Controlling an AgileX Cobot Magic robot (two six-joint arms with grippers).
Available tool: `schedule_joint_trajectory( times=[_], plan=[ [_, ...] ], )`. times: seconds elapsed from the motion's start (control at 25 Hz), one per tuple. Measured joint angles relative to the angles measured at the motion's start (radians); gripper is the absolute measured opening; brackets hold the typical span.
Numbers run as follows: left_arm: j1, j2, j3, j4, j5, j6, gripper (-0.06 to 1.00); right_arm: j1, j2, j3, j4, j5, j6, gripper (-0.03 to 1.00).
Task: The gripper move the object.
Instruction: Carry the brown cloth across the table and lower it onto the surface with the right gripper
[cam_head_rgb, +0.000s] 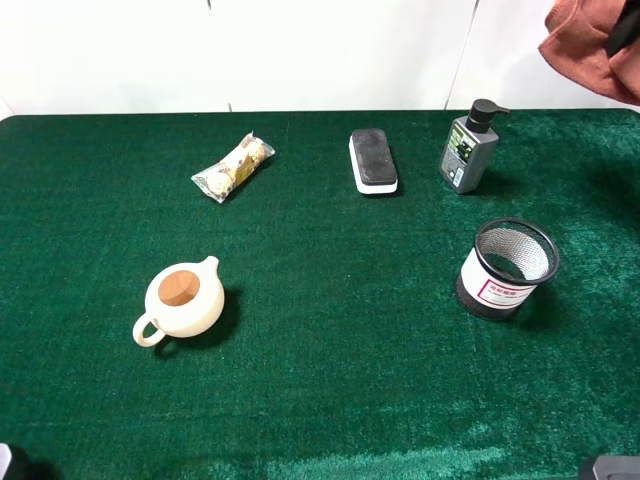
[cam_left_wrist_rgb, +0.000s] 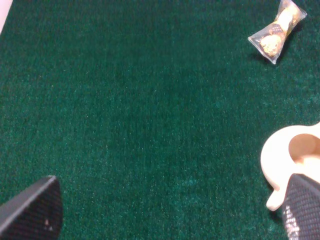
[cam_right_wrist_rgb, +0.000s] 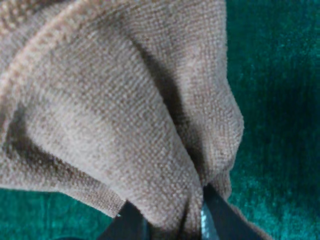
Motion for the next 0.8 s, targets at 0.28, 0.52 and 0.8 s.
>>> schedule_joint_trajectory(
  times=[0.28,0.52,0.8],
  plan=[
    [0.0,0.0,0.0,0.0,0.0,0.0,0.89,-0.029,0.058,0.0,-0.001,-0.033,0.018,0.1],
    [0.0,0.0,0.0,0.0,0.0,0.0,0.89,-0.03,0.126,0.0,-0.017,-0.07,0.026,0.1],
    [0.0,0.0,0.0,0.0,0.0,0.0,0.89,-0.03,0.221,0.0,-0.054,-0.088,0.06,0.1]
  ],
)
